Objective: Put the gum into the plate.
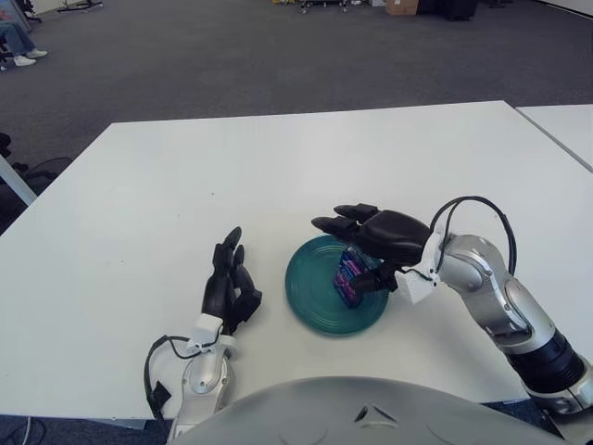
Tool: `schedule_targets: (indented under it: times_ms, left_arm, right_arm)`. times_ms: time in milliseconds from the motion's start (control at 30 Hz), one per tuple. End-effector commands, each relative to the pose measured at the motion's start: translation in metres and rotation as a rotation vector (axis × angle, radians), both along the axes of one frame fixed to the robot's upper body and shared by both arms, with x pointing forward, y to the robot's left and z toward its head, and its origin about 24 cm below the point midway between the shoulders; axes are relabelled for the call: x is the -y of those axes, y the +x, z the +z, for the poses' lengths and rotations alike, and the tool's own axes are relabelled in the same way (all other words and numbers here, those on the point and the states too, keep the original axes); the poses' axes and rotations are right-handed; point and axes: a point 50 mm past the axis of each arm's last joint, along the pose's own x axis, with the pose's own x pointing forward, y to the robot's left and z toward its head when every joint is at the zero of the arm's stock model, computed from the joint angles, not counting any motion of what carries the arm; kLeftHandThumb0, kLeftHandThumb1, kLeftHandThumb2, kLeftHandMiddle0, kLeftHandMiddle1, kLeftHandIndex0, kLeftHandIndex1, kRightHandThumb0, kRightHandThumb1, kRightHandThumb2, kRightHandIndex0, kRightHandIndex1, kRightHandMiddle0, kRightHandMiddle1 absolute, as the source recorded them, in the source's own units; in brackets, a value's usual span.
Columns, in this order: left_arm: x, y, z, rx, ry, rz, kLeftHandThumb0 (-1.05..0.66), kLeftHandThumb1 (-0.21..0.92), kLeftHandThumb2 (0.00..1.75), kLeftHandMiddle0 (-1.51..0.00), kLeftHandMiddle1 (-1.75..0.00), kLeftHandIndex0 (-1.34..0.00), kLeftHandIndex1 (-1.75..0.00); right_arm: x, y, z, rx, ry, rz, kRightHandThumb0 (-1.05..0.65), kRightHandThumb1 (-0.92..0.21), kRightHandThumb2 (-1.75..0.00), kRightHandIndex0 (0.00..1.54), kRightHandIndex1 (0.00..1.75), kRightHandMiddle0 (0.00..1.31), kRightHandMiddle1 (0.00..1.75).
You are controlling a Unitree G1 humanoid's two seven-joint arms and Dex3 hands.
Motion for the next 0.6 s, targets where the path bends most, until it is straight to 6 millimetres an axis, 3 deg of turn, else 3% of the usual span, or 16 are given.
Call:
schedule_targets:
  times_ms: [0, 400, 433, 567]
  left_arm:
    - [0.001, 0.000, -0.002, -0.010, 0.009, 0.014, -0.99, 0.92, 1.00, -0.19, 0.00, 0.00, -0.44]
    - [0.003, 0.001, -0.005, -0.020, -0.062, 0.024, -0.99, 0.92, 0.97, -0.19, 0.00, 0.00, -0.44]
    - [0.003, 0.001, -0.005, -0.017, -0.072, 0.027, -0.99, 0.92, 0.98, -0.19, 0.00, 0.00, -0.44]
    - [0.004, 0.002, -0.004, 0.005, -0.096, 0.035, -0.99, 0.92, 0.98, -0.20, -0.01, 0.00, -0.46]
  right_arm:
    - [0.002, 0.006, 0.015, 0.029, 0.043, -0.008, -1.05, -0.92, -0.91, 0.00, 0.00, 0.01, 0.01]
    - [0.014, 0.017, 0.030, 0.014, 0.170, -0.149, -1.05, -0.92, -0.93, 0.00, 0.00, 0.05, 0.04]
    - [0.019, 0.022, 0.027, -0.025, 0.224, -0.202, -1.05, -0.92, -1.01, 0.00, 0.00, 0.03, 0.03]
    - [0.037, 0.036, 0.003, -0.192, 0.473, -0.423, -1.05, -0.92, -0.98, 0.04, 0.01, 0.08, 0.05]
